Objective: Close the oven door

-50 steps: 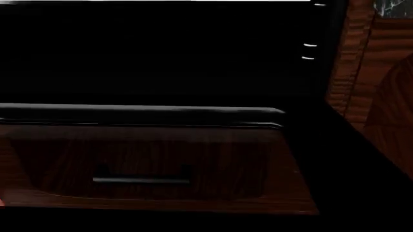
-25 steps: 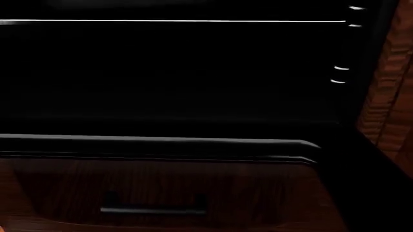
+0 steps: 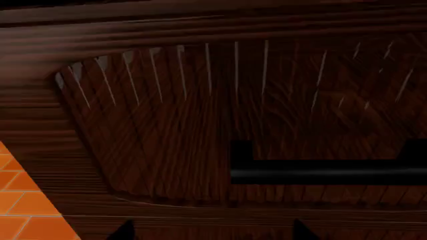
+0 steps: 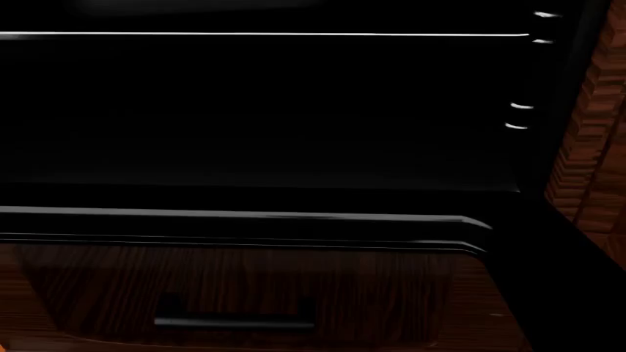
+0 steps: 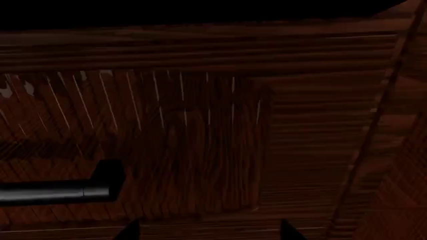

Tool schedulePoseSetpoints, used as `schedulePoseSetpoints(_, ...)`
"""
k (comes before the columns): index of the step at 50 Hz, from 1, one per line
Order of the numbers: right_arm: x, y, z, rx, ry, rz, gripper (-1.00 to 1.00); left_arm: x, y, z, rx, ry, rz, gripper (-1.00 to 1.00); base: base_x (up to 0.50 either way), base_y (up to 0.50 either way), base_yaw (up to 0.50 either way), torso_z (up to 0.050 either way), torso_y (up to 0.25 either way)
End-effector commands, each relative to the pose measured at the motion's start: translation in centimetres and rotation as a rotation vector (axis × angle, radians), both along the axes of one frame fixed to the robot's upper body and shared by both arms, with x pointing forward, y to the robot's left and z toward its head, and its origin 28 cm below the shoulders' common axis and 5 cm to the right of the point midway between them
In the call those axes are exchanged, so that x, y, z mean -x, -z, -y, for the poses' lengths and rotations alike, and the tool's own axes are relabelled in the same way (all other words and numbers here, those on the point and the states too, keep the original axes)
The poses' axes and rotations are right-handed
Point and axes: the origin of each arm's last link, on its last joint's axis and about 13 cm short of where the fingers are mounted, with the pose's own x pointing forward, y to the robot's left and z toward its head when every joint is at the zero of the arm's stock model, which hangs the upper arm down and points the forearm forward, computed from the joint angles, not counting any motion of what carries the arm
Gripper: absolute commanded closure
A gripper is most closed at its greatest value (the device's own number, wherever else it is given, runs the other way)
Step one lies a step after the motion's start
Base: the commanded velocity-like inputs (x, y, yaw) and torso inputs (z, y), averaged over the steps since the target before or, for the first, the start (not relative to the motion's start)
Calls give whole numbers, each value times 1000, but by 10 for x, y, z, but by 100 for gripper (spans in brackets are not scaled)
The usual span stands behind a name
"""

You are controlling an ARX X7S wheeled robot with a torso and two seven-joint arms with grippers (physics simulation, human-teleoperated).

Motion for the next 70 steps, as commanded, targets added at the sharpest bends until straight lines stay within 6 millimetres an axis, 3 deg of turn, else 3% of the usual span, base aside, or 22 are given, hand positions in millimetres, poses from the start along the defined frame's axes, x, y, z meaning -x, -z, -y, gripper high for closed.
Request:
schedulePoseSetpoints(1,3,-33,2,76,-14,98,-100,0,-37,-1,-13,6,88,-100,0,0,0,0,0)
schedulePoseSetpoints(6,4,-55,2,118,-26,148,-100,0,-61,1,-41,17,141,-100,0,0,0,0,0)
schedulePoseSetpoints(8,4,-63,2,136,-30,165,-100,0,-56,2,-49,25,165,-100,0,0,0,0,0)
schedulePoseSetpoints(9,4,-66,1,139,-30,170,-100,0,-70,2,-53,27,175,-100,0,0,0,0,0)
schedulePoseSetpoints(12,4,-83,1,171,-38,213,-100,-1,-81,3,-64,33,221,-100,0,0,0,0,0)
schedulePoseSetpoints(14,3,-95,0,183,-37,243,-100,-1,-110,4,-70,36,248,-100,0,0,0,0,0)
schedulePoseSetpoints(15,3,-99,0,191,-37,255,-100,-2,-101,4,-75,38,259,-100,0,0,0,0,0)
schedulePoseSetpoints(16,2,-107,-1,203,-39,272,-100,-2,-123,5,-77,42,273,-100,0,0,0,0,0)
schedulePoseSetpoints(17,2,-109,-1,205,-41,278,-100,-3,-114,5,-78,45,277,-100,0,0,0,0,11)
schedulePoseSetpoints(18,1,-116,-2,222,-40,297,-100,-3,-133,6,-87,46,302,-100,0,0,0,0,0)
schedulePoseSetpoints(19,-1,-124,-2,231,-36,315,-100,-3,-125,7,-94,47,318,-100,0,0,0,0,0)
schedulePoseSetpoints(20,-1,-127,-2,227,-36,320,-100,-2,-144,8,-99,53,332,-100,0,0,0,0,0)
schedulePoseSetpoints(21,-2,-131,-1,229,-34,331,-100,-1,-150,8,-100,54,340,-100,0,0,0,0,0)
schedulePoseSetpoints(25,-4,-151,-2,261,-33,376,-100,-7,-150,9,-98,51,384,-100,0,0,0,0,0)
schedulePoseSetpoints(27,-8,-161,-2,282,-35,393,-100,-7,-178,12,-107,57,420,-100,0,0,0,0,0)
schedulePoseSetpoints(29,-9,-168,-2,294,-34,407,-100,-10,-185,13,-106,58,441,-100,0,0,0,0,0)
schedulePoseSetpoints(32,-17,-188,1,318,-29,439,-100,-13,-213,19,-106,65,480,-100,0,0,0,0,3)
schedulePoseSetpoints(34,-20,-196,2,319,-27,448,-100,-19,-201,22,-102,65,493,-100,0,0,0,0,5)
schedulePoseSetpoints(41,-36,-215,10,352,-39,470,-100,-31,-216,35,-148,83,553,-100,0,0,0,0,0)
schedulePoseSetpoints(49,-72,-234,23,340,-45,517,-100,-72,-224,44,-149,80,576,-100,0,0,0,0,0)
schedulePoseSetpoints(61,-123,-239,29,347,-51,553,-100,-125,-229,45,-147,17,536,-100,0,0,0,0,0)
schedulePoseSetpoints(70,-162,-228,39,371,-8,522,-100,-168,-211,47,-162,-37,453,-100,0,0,0,0,0)
